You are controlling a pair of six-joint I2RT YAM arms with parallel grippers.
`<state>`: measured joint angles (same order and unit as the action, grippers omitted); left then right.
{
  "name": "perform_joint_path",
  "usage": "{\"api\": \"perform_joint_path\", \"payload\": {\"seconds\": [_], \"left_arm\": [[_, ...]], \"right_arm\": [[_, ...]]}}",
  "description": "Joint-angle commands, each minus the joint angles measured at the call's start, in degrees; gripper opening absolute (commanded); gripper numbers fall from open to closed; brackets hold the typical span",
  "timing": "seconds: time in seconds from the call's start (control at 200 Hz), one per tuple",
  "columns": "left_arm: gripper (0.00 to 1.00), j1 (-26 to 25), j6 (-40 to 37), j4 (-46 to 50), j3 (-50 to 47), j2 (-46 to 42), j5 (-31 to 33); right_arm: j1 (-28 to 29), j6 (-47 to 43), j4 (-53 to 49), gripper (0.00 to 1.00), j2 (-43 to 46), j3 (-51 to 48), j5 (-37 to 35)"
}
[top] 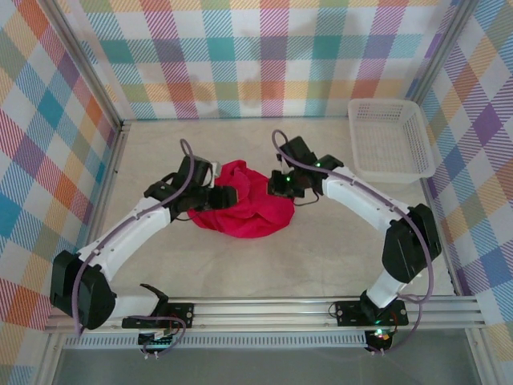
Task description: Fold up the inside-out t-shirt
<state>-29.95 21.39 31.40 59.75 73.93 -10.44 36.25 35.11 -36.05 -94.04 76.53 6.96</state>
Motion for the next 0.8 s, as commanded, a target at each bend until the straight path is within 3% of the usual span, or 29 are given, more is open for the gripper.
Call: {"api": "perform_joint_path", "payload": {"seconds": [0.0, 0.245, 0.46, 0.605, 0.665, 0.795], "left_arm": [[0.59, -4.9, -3.4, 2.0, -0.1, -0.2, 2.6], [0.56, -9.9, -1.6, 1.2, 1.3, 9.1, 5.3], [0.50, -9.9, -0.3, 1.2, 6.9, 16.7, 13.9], [0.41, -9.9, 0.1, 1.9, 9.9, 20.7, 18.1], [0.32, -9.8, 0.2, 2.6, 10.9, 22.5, 19.5], [0.16, -9.6, -0.4, 4.1, 12.5, 25.3, 20.8]], "right_arm": [[-1.5, 0.9, 2.5, 0.16, 3.9, -4.5, 0.9], [-2.1, 2.1, 3.7, 0.25, 5.1, -8.3, 2.9], [-2.0, 3.6, 6.2, 0.27, 5.4, -10.7, 5.7], [-1.6, 5.0, 9.0, 0.28, 5.0, -13.0, 7.8], [-1.0, 5.7, 10.8, 0.30, 4.3, -13.9, 9.0], [0.9, 6.2, 12.8, 0.44, 1.8, -13.9, 9.8]]}}
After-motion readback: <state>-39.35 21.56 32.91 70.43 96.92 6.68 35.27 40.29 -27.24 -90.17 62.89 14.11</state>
